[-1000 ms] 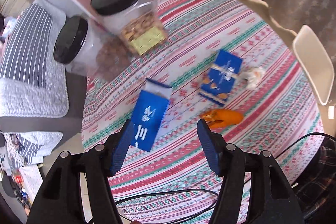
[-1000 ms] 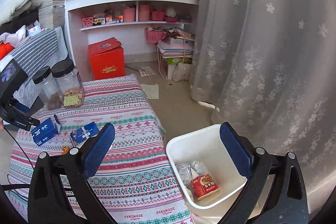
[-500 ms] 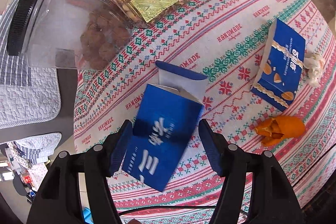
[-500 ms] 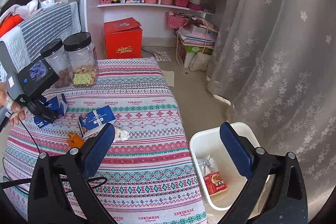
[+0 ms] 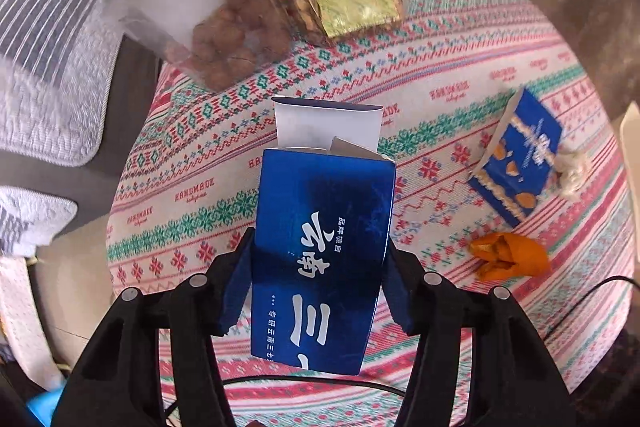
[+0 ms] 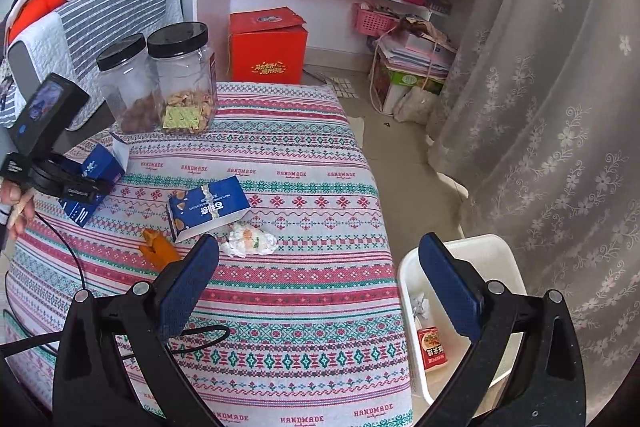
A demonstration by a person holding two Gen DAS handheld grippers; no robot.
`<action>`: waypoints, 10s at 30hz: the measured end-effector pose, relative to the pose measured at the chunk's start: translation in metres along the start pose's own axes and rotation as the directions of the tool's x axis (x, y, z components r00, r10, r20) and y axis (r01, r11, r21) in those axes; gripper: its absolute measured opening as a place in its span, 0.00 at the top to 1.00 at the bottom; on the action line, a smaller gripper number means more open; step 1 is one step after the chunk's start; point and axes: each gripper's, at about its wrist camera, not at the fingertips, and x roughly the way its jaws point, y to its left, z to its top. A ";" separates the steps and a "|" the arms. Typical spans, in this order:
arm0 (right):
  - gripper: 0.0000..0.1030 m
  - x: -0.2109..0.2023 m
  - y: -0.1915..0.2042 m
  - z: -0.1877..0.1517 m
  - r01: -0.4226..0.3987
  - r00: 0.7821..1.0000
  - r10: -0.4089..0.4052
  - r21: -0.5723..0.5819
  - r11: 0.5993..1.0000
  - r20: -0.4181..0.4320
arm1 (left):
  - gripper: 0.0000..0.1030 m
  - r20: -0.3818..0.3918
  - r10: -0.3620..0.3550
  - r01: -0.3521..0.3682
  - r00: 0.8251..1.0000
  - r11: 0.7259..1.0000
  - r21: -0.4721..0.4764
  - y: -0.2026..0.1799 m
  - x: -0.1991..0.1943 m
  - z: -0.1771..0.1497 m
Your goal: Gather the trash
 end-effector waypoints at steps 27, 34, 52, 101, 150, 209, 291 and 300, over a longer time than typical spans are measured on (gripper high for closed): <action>0.13 0.184 0.060 0.034 -0.384 0.847 0.422 0.176 0.906 -0.324 | 0.44 0.364 -0.248 0.361 0.898 0.888 -0.284 0.049 -0.139 -0.150; 0.13 0.186 0.089 0.046 -0.453 0.785 0.547 0.333 0.827 -0.291 | 0.44 0.378 -0.254 0.375 0.890 0.880 -0.293 0.054 -0.142 -0.153; 0.13 0.175 0.132 0.032 -0.148 0.831 0.374 0.485 0.862 -0.411 | 0.44 0.474 -0.251 0.436 0.844 0.835 -0.335 0.082 -0.170 -0.163; 0.44 -0.047 -0.174 -0.051 0.198 0.978 -0.200 0.511 0.836 -0.051 | 0.44 0.535 -0.137 0.308 0.833 0.920 -0.244 0.006 -0.169 -0.141; 0.08 -0.090 -0.146 -0.053 0.129 0.970 -0.187 0.323 0.938 0.156 | 0.34 -0.090 -0.128 0.106 0.988 0.972 -0.211 -0.137 -0.061 -0.012; 0.62 0.126 0.073 -0.011 -0.225 0.960 0.184 -0.190 0.956 -0.210 | 0.85 0.376 -0.242 0.374 0.894 0.866 -0.331 0.009 -0.124 -0.133; 0.07 -0.135 -0.115 -0.096 0.130 0.942 -0.264 0.498 0.858 0.209 | 0.11 0.549 -0.162 0.040 0.820 0.973 0.228 -0.267 -0.250 -0.051; 0.07 -0.145 -0.043 -0.097 -0.015 0.950 -0.094 0.344 0.939 0.298 | 0.10 0.609 0.106 -0.078 0.786 0.994 -0.073 -0.164 -0.257 -0.125</action>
